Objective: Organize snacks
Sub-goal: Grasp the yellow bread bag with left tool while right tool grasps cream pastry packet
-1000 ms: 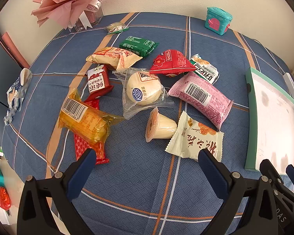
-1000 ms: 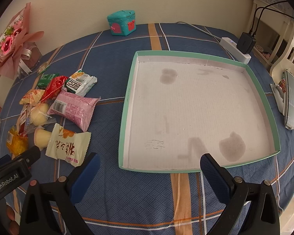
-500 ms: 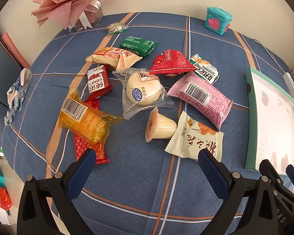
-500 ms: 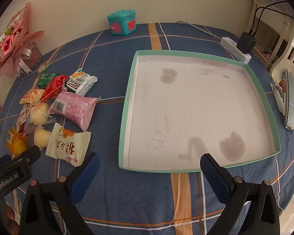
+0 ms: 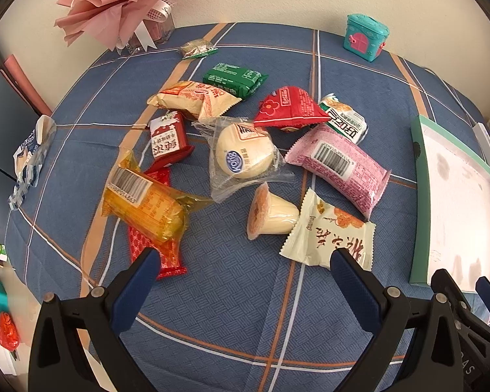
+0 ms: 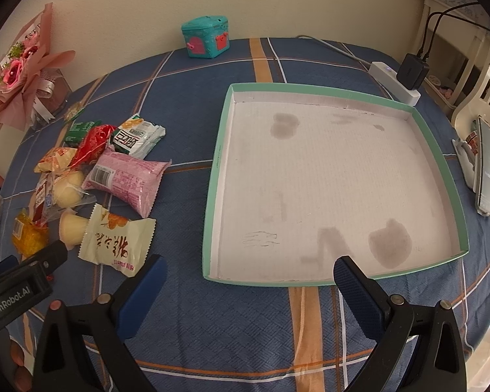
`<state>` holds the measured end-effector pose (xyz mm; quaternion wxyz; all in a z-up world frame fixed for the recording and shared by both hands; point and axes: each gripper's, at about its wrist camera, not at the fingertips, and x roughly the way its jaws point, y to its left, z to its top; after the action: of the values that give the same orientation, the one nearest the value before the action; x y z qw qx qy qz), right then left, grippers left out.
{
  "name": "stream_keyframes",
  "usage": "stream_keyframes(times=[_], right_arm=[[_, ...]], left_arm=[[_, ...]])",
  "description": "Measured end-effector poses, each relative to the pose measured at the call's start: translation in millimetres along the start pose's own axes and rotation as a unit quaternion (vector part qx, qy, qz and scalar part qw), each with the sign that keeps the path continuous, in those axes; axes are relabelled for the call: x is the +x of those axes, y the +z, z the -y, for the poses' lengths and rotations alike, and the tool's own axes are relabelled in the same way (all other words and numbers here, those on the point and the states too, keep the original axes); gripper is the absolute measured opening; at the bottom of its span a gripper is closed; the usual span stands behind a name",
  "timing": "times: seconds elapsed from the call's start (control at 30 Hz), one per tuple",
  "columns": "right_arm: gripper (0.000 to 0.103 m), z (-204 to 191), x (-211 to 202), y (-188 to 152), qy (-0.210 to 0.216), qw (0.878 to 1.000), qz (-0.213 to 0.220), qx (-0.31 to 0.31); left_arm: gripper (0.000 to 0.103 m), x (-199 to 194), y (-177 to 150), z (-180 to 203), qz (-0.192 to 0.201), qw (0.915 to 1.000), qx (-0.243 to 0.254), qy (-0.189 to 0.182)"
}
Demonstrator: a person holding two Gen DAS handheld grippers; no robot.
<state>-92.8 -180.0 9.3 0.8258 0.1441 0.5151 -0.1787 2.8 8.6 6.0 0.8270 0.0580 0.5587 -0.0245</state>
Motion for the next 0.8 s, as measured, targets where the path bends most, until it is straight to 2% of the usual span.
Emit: stream_keyframes(times=[0.07, 0.23, 0.4, 0.57, 0.8], right_arm=[[0.103, -5, -2, -1, 0.008, 1.000, 0.003, -0.004], [0.103, -31, -5, -2, 0.037, 0.999, 0.010, -0.028], [0.102, -63, 1, -2, 0.073, 0.996, 0.005, -0.053], [0.099, -79, 12, 0, 0.095, 0.994, -0.004, -0.057], [0.095, -93, 36, 8, 0.089, 0.994, -0.022, -0.061]], left_arm=[[0.103, -4, 3, -10, 0.014, 0.9997, -0.014, 0.015], [0.103, -10, 10, -53, 0.037, 0.9947, -0.090, 0.035], [0.101, -2, 11, -87, 0.026, 0.9876, -0.152, 0.027], [0.095, 12, 12, -109, 0.012, 0.9817, -0.188, 0.026], [0.091, 29, 18, -115, -0.004, 0.9778, -0.209, 0.010]])
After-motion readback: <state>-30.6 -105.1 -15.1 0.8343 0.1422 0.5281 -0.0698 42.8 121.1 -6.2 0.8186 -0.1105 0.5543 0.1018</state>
